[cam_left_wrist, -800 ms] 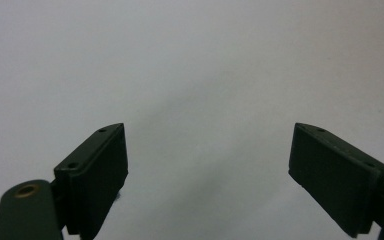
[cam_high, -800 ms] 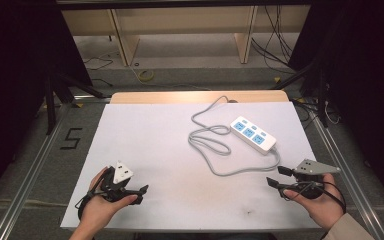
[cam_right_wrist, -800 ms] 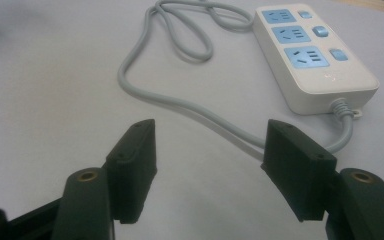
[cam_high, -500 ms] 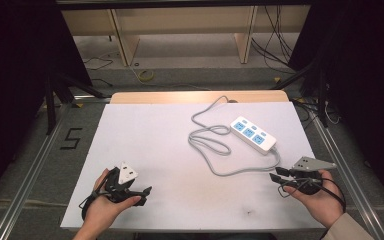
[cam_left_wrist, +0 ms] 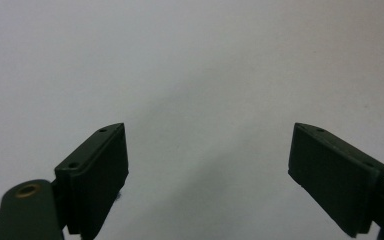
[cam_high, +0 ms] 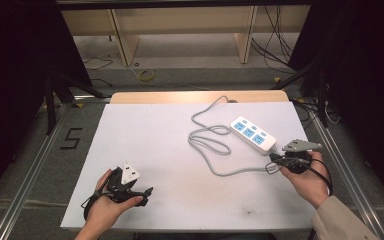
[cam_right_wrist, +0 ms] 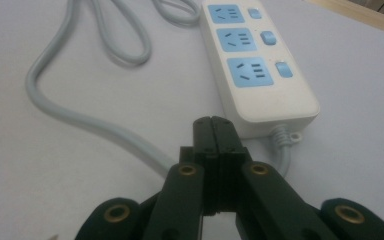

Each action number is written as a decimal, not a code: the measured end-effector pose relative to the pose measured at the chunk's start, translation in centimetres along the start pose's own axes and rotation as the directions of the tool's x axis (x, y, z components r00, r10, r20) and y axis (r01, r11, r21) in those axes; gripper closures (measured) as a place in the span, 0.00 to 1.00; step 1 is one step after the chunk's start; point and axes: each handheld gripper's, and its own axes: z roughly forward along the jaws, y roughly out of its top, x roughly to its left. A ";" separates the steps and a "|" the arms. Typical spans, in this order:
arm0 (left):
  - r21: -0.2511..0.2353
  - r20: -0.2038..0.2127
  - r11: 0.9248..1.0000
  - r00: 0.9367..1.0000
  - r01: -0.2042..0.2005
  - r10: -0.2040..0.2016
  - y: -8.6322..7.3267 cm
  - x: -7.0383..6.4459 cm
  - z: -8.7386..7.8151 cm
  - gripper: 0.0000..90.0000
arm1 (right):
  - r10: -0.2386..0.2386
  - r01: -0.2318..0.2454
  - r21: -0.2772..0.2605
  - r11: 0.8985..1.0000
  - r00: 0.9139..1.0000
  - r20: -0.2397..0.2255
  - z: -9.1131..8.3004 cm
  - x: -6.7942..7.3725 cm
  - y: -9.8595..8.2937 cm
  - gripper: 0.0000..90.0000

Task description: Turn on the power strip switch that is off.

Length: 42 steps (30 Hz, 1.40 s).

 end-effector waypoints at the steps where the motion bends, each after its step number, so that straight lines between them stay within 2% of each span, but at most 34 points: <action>1: 0.000 0.000 1.000 1.000 0.001 -0.001 0.0 0.0 0.0 0.18 | 0.000 0.000 0.000 1.000 1.000 0.000 0.0 0.0 0.0 1.00; 3: 0.003 -0.001 1.000 1.000 0.001 -0.001 0.0 0.0 0.0 0.18 | 0.012 -0.012 0.011 1.000 1.000 0.008 1.1 -0.6 0.8 1.00; 9: 0.001 0.000 1.000 1.000 0.003 -0.003 0.0 -0.1 0.0 0.18 | 0.038 -0.038 0.016 0.999 0.999 0.021 2.5 -1.7 2.2 1.00; 25: -0.004 0.007 1.000 1.000 0.006 -0.006 0.0 -0.3 0.0 0.18 | 0.058 -0.061 0.059 0.996 0.997 0.045 6.4 -3.6 5.8 1.00; 42: -0.008 0.013 1.000 1.000 -0.002 0.002 0.1 -0.4 0.0 0.17 | 0.075 -0.083 0.115 0.990 0.994 0.074 8.7 -5.0 7.3 1.00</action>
